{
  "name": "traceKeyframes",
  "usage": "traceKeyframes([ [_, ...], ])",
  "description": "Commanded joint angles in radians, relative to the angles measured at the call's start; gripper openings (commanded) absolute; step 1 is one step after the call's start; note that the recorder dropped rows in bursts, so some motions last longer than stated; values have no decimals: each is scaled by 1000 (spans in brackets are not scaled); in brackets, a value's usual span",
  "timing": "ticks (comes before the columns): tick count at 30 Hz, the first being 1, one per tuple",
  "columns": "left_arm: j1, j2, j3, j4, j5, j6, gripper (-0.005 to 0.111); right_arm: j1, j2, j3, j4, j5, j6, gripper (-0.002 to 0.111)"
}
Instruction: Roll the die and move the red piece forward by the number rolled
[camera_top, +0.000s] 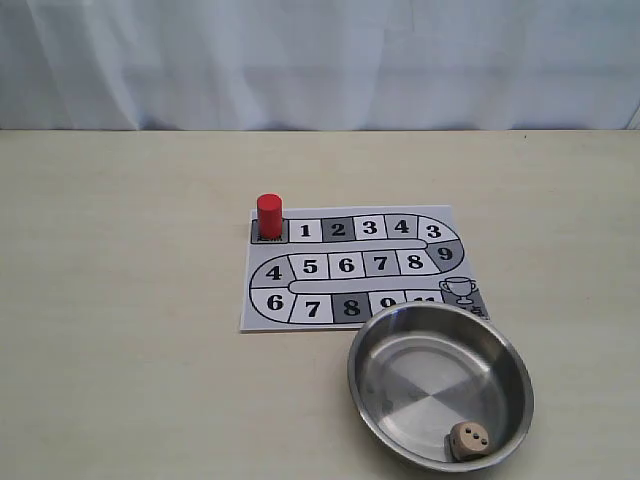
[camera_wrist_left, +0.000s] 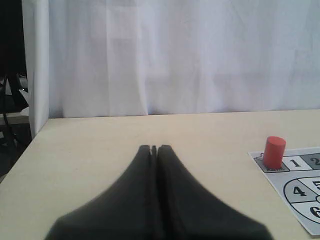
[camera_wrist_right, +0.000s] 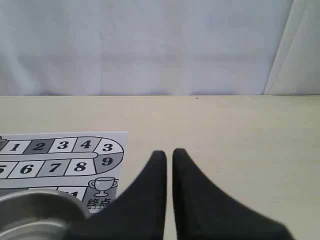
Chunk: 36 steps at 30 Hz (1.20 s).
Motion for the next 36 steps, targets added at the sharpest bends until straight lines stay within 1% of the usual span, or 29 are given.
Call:
traceKeyframes([
  [1,-2,-2,3,-2,-6,-5,0,2,-4,3,-3,0,1,4],
  [10,-2,-2,3,-2,-6,-5,0,2,-4,3,-3,0,1,4],
  [13,-2,-2,3,-2,-6,-5,0,2,-4,3,-3,-42,-8,4],
  [18,-2,-2,3,-2,-6,-5,0,2,-4,3,-3,-197,-8,4],
  [23,-2,-2,3,-2,-6,-5,0,2,-4,3,25,-419,7,4],
  [26,-2,-2,3,-2,-6,-5,0,2,-4,3,30,-504,7,4],
  [27,-2,-2,3,-2,-6,-5,0,2,-4,3,30,-483,14,4],
  [28,-2,-2,3,-2,-6,-5,0,2,-4,-34,30,-418,18,4],
  [30,-2,-2,3,-2,-6,-5,0,2,-4,-104,30,-345,18,4],
  [33,-2,-2,3,-2,-6,-5,0,2,-4,-182,30,-310,27,4],
  [35,-2,-2,3,-2,-6,-5,0,2,-4,-231,84,-291,110,4],
  [36,-2,-2,3,-2,-6,-5,0,2,-4,-251,103,-286,108,4],
])
